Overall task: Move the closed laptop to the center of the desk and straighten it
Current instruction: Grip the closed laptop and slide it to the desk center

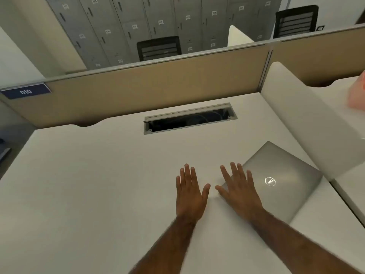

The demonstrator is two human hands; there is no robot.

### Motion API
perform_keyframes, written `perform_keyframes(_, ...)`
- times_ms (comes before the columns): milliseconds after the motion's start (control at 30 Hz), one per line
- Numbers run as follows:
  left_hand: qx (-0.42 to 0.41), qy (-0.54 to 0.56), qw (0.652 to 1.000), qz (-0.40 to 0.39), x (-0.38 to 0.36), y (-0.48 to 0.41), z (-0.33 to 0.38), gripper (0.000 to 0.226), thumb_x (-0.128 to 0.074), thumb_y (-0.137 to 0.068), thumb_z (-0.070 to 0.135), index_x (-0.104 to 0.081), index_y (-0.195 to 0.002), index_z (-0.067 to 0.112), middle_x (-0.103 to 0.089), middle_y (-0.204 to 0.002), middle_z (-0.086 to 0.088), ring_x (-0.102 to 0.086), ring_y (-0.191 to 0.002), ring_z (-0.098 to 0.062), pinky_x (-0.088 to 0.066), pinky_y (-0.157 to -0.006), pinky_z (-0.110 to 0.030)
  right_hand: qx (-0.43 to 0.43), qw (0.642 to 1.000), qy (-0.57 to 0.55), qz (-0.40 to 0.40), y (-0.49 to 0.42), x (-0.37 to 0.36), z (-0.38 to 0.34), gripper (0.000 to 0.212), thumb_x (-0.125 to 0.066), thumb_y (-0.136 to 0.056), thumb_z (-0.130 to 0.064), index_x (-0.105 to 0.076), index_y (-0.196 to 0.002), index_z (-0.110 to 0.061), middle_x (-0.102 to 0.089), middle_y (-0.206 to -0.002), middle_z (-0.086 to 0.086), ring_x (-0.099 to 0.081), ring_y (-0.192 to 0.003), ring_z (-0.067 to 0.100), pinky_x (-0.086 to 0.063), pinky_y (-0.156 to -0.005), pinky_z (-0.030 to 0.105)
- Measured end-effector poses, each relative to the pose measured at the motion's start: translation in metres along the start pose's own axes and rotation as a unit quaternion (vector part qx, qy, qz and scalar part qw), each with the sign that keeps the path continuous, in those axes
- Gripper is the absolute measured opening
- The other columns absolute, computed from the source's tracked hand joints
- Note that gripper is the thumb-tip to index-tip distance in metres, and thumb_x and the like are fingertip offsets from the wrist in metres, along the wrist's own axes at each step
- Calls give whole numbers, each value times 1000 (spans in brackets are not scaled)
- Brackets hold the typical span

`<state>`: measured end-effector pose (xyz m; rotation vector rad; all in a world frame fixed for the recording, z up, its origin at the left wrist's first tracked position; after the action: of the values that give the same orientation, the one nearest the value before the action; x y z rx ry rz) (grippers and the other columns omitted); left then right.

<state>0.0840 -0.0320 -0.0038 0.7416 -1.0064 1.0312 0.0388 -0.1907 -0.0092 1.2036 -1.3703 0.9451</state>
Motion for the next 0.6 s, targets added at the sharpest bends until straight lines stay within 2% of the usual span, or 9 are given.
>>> perform_keyframes(167, 18, -8, 999, -45, -31, 13, -4, 77, -17, -100, 62, 19, -156, 21, 33, -162, 2, 30, -150, -17, 19, -120, -36, -16, 999, 4, -39, 7, -27, 16, 89, -3, -101, -71, -49, -155, -17, -48, -158, 24, -47, -145, 46, -39, -113, 66)
perform_keyframes(400, 27, -27, 997, -68, -62, 27, 8, 79, -14, -99, 63, 18, -156, 20, 31, -161, -1, 28, -151, -22, 14, -121, -42, 13, 998, 1, -60, 14, -33, 21, 86, -3, -103, -67, -50, -155, -17, -42, -163, 22, -38, -151, 43, -35, -119, 63)
perform_keyframes(533, 16, -6, 997, -71, -65, 25, 26, 72, -12, -101, 59, 17, -156, 23, 31, -162, 3, 30, -150, -16, 16, -121, -38, 48, 998, -3, -52, 14, -31, 28, 81, -8, -104, -66, -47, -156, -19, -39, -165, 20, -35, -154, 40, -17, -122, 54)
perform_keyframes(600, 6, 19, 997, -72, -67, 28, 43, 67, -9, -101, 53, 12, -158, 24, 27, -164, 6, 27, -151, -11, 16, -121, -33, 56, 998, -10, -41, 12, -28, 39, 79, -10, -104, -65, -44, -158, -18, -37, -166, 19, -31, -155, 38, -12, -122, 53)
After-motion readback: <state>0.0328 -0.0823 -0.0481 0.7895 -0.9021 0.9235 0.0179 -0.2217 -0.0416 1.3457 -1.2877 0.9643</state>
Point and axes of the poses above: each hand's wrist, its own y-axis away from the middle knuckle, its own x-axis out of the back of the hand, z = x × y, the point moved 9 cm from there along -y, towards the middle knuckle
